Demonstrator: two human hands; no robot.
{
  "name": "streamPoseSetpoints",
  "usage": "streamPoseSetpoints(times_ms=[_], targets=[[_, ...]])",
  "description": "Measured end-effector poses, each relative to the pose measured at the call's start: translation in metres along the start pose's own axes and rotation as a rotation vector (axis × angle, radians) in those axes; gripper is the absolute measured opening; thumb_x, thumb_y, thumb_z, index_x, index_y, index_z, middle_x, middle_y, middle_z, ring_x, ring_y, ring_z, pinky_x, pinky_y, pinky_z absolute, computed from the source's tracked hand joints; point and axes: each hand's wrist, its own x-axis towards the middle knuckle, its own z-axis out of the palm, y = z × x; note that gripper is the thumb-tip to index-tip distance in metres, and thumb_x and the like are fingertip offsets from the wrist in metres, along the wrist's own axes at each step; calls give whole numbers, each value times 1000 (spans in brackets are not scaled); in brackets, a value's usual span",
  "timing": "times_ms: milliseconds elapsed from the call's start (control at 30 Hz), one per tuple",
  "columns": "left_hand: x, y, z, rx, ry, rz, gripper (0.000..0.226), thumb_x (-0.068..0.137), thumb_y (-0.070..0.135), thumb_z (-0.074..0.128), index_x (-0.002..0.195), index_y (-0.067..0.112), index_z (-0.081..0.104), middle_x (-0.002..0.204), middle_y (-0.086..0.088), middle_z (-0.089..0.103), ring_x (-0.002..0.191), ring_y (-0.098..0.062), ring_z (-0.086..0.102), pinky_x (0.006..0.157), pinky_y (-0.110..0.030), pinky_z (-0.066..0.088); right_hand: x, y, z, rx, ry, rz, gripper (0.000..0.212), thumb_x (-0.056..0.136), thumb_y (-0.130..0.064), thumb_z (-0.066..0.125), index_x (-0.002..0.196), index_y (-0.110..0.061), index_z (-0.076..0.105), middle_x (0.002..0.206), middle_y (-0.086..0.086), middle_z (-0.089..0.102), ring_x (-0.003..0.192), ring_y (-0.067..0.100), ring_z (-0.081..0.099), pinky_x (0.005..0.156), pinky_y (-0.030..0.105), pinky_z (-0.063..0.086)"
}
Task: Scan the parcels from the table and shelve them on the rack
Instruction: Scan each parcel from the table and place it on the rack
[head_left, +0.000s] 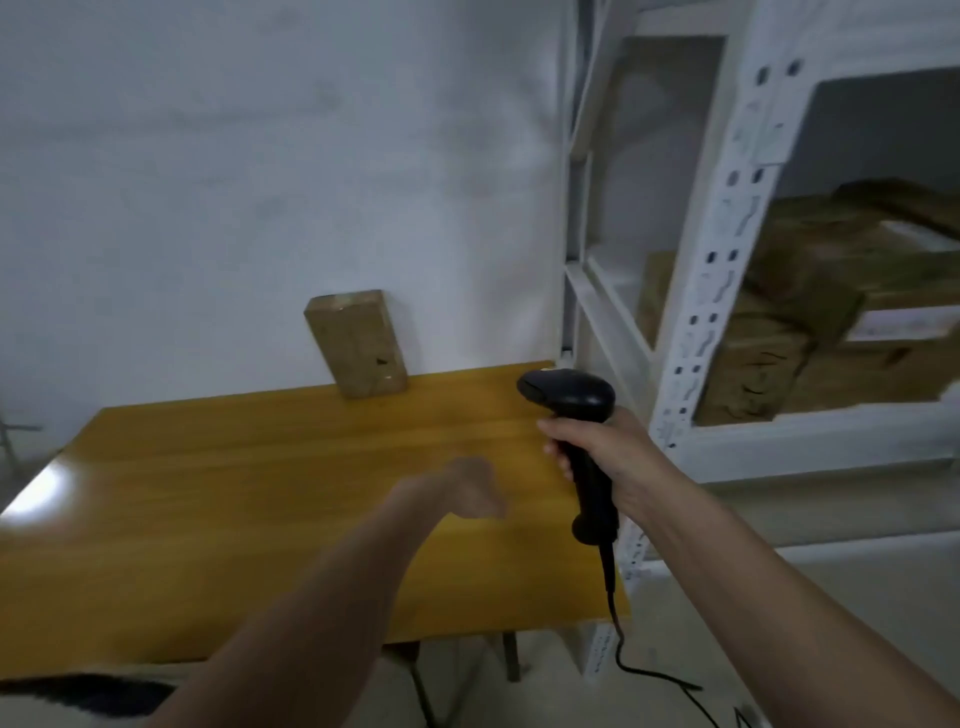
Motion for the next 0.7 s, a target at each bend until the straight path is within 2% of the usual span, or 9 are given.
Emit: streamPoseSetpoints(times_ms=[33, 100, 167, 333, 467, 567, 700], targets=[[3, -14, -2, -40, -4, -4, 41, 97, 40, 55, 115, 3, 53, 118, -12, 48, 89, -18, 55, 88, -37, 41, 8, 2, 12, -6, -9, 8, 11, 81, -9, 75, 76, -5, 67, 60, 7, 62, 45, 15, 52, 48, 26, 46], [11, -42, -9, -119, 34, -15, 50, 97, 38, 55, 133, 3, 49, 134, -10, 49, 114, -27, 54, 96, -37, 43, 28, 3, 34, -19, -25, 27, 11, 81, -9, 75, 75, -5, 67, 61, 8, 63, 46, 15, 52, 49, 28, 46], [20, -70, -21, -154, 69, -25, 54, 98, 37, 54, 140, 5, 44, 141, -10, 46, 125, -28, 48, 100, -36, 43, 49, 4, 59, -39, -43, 42, 10, 80, -10, 76, 77, -4, 68, 63, 9, 63, 48, 16, 53, 51, 29, 46], [57, -153, -52, -201, 98, -72, 58, 98, 37, 54, 145, 7, 38, 143, -9, 45, 123, -26, 51, 97, -33, 45, 108, -2, 122, -63, -28, 66, 8, 80, -8, 75, 78, -4, 68, 62, 8, 63, 48, 17, 53, 51, 29, 45], [79, -210, -80, -232, 136, -97, 62, 97, 38, 55, 148, 12, 34, 152, -8, 36, 133, -26, 43, 107, -36, 40, 150, -7, 169, -72, -7, 89, 7, 81, -7, 74, 77, -5, 67, 63, 8, 62, 47, 15, 52, 49, 26, 44], [94, -244, -102, -218, 197, -82, 54, 98, 37, 53, 144, 12, 40, 146, -7, 42, 128, -24, 47, 102, -32, 42, 177, -6, 198, -82, 35, 109, 8, 81, -6, 73, 76, -5, 67, 62, 6, 61, 48, 14, 51, 50, 25, 43], [116, -276, -120, -243, 282, -92, 58, 95, 37, 58, 144, 15, 39, 148, -5, 38, 132, -24, 41, 102, -32, 39, 208, -2, 223, -104, 72, 150, 7, 80, -4, 73, 79, -3, 67, 63, 7, 61, 50, 14, 51, 51, 26, 43]])
